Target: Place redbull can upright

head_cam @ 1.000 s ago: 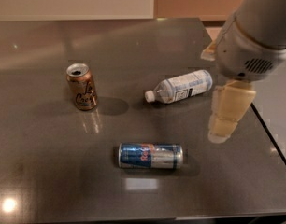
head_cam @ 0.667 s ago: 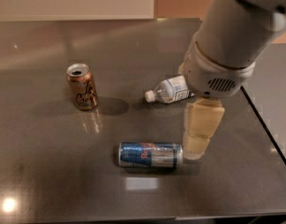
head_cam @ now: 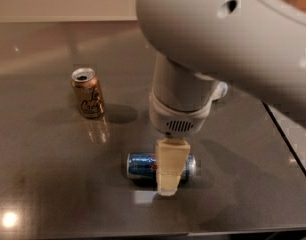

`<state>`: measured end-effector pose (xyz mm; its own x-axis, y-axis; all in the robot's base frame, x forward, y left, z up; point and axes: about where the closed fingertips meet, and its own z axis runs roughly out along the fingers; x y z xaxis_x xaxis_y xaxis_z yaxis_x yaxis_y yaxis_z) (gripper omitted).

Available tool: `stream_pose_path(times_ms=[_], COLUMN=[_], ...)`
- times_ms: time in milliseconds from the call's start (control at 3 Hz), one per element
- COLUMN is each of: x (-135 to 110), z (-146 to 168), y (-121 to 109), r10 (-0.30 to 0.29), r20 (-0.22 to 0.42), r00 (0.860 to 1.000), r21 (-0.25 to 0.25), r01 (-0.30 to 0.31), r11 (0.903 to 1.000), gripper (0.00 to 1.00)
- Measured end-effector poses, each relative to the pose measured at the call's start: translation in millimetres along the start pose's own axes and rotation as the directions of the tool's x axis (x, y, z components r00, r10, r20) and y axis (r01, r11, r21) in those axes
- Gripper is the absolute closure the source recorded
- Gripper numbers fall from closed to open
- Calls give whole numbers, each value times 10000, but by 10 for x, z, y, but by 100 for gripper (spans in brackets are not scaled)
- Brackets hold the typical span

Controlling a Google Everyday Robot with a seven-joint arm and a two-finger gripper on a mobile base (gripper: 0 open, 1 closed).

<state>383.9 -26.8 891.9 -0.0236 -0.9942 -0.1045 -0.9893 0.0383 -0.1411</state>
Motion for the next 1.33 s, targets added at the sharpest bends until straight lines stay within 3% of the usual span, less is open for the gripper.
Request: stream_pose_path(times_ms=[667, 1000, 1333], x=[-272, -328, -342], z=[393, 506, 571], y=[171, 229, 257], r10=[-476, -613, -663], r20=[-224, -427, -580], r00=[9986, 9972, 9961], r21=[-295, -366, -481], r01=[469, 597, 636], r11=[9985, 9975, 9968], gripper=[0, 17, 41])
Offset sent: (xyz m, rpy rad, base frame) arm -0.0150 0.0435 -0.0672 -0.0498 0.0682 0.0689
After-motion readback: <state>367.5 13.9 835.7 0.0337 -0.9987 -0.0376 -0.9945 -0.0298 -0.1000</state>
